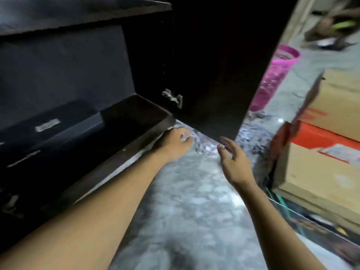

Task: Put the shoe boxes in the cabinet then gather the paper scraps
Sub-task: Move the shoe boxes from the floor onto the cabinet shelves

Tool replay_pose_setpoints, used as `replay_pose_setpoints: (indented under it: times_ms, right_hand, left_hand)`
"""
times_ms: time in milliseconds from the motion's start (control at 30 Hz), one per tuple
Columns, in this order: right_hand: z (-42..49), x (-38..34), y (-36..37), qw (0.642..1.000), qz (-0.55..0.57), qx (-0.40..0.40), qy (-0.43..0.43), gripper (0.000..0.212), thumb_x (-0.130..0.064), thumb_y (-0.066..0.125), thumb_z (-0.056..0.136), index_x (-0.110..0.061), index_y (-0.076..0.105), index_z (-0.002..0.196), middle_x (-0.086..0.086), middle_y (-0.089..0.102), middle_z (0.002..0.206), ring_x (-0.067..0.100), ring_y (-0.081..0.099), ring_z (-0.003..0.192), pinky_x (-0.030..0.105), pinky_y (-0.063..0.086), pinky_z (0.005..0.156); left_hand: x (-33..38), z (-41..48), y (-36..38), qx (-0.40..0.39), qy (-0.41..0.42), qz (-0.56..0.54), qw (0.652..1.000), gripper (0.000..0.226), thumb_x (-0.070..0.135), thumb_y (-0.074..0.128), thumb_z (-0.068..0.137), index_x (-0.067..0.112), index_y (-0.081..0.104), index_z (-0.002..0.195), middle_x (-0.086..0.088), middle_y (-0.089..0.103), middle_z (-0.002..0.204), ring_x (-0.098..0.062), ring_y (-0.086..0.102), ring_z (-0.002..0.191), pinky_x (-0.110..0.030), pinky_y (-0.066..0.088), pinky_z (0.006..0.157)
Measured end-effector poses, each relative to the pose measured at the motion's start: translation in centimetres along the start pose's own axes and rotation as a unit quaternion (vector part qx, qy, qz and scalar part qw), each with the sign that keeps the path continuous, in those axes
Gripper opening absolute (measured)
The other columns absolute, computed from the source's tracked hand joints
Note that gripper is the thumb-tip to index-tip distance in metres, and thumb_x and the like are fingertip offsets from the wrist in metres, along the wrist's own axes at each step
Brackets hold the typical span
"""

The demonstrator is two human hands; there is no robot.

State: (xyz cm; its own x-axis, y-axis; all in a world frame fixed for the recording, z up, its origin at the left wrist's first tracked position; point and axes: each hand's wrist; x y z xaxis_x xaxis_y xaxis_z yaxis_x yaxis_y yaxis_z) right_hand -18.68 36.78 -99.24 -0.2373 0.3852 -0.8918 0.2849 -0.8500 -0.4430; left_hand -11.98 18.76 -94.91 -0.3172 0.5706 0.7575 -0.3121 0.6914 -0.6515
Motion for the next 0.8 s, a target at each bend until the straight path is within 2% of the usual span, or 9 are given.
replay_pose_setpoints:
  times_ms: [167,267,300,367,500,567,667,733,800]
  right_hand:
    - [-4.2,3.1,-8.7,0.987,-0.084,0.139,0.013,0.038,-0.036,0.051,0.096,-0.021,0.061,0.13,0.001,0.062,0.129,0.014,0.06,0.115,0.031,0.045,0.101]
    - [-6.6,6.0,-14.1,0.964,-0.173,0.199,0.047,0.032,-0.029,0.055,0.097,-0.024,0.061,0.128,-0.004,0.058,0.127,0.011,0.061,0.087,0.027,0.044,0.083]
    - [-7.2,7.0,-15.9,0.952,-0.201,0.221,0.061,0.033,-0.031,0.056,0.096,-0.025,0.06,0.129,-0.003,0.056,0.13,0.013,0.061,0.089,0.031,0.047,0.085]
    - [-7.7,9.5,-19.1,0.924,-0.262,0.261,0.1,0.04,-0.033,0.059,0.093,-0.024,0.058,0.132,0.005,0.049,0.141,0.026,0.055,0.118,0.04,0.045,0.099]
    - [-7.5,13.7,-24.9,0.863,-0.312,0.298,0.262,0.061,-0.049,0.058,0.09,-0.025,0.045,0.145,0.02,0.028,0.156,0.036,0.023,0.145,0.056,0.022,0.116]
    - [-7.8,16.0,-27.1,0.86,-0.286,0.287,0.311,0.076,-0.063,0.055,0.084,-0.028,0.035,0.149,0.019,0.024,0.158,0.036,0.019,0.148,0.058,0.019,0.117]
    - [-8.5,18.8,-29.5,0.904,-0.133,0.278,0.298,0.091,-0.067,0.062,0.074,-0.026,0.031,0.149,0.014,0.039,0.147,0.032,0.045,0.133,0.051,0.04,0.109]
    - [-8.7,19.6,-30.2,0.909,-0.083,0.306,0.272,0.087,-0.064,0.069,0.07,-0.023,0.04,0.142,0.008,0.053,0.135,0.025,0.056,0.12,0.047,0.048,0.101]
    - [-9.1,19.6,-30.4,0.907,-0.036,0.335,0.251,0.068,-0.055,0.072,0.076,-0.018,0.052,0.13,0.001,0.06,0.124,0.015,0.061,0.106,0.033,0.052,0.093]
  left_hand:
    - [7.6,0.2,8.2,-0.114,0.075,-0.034,0.99,0.023,0.03,0.058,0.094,0.019,0.068,0.111,0.0,0.068,0.101,-0.014,0.063,0.091,-0.024,0.048,0.076]
    - [11.3,0.2,13.4,-0.17,0.068,-0.067,0.981,0.031,0.034,0.056,0.095,0.019,0.065,0.12,-0.003,0.065,0.116,-0.017,0.061,0.104,-0.025,0.045,0.083]
    - [12.3,0.1,15.2,-0.191,0.053,-0.071,0.978,0.035,0.037,0.054,0.096,0.019,0.062,0.125,-0.003,0.063,0.119,-0.017,0.059,0.105,-0.024,0.043,0.083]
    - [13.4,0.2,18.7,-0.239,0.025,-0.061,0.969,0.046,0.043,0.052,0.096,0.021,0.05,0.136,-0.002,0.061,0.121,-0.017,0.058,0.102,-0.024,0.04,0.079]
    - [14.9,1.0,24.1,-0.305,-0.032,-0.082,0.948,0.061,0.049,0.05,0.096,0.02,0.028,0.145,0.006,0.059,0.121,-0.014,0.059,0.102,-0.029,0.048,0.086]
    - [15.0,1.5,25.5,-0.304,-0.054,-0.1,0.946,0.058,0.044,0.049,0.098,0.022,0.025,0.146,0.008,0.055,0.125,-0.015,0.055,0.105,-0.027,0.041,0.085]
    - [14.0,1.8,26.5,-0.307,-0.099,-0.106,0.941,0.067,0.054,0.053,0.092,0.028,0.026,0.147,0.006,0.046,0.144,-0.023,0.05,0.123,-0.034,0.042,0.093]
    - [13.2,1.9,26.9,-0.309,-0.126,-0.137,0.933,0.072,0.062,0.058,0.085,0.032,0.032,0.144,0.007,0.046,0.144,-0.022,0.051,0.123,-0.042,0.048,0.096]
    - [12.7,2.1,27.0,-0.294,-0.128,-0.153,0.935,0.074,0.063,0.061,0.081,0.032,0.036,0.143,0.006,0.048,0.142,-0.019,0.052,0.118,-0.042,0.05,0.092]
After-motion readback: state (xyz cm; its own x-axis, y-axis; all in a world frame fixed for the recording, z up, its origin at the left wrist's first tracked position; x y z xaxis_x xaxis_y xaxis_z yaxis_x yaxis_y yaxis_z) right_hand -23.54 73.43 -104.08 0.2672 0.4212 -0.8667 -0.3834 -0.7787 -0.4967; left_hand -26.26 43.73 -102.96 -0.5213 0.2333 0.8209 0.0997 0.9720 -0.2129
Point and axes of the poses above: each hand's wrist, its own z-axis towards the middle knuckle, its own y-axis out of the palm, x = y × z
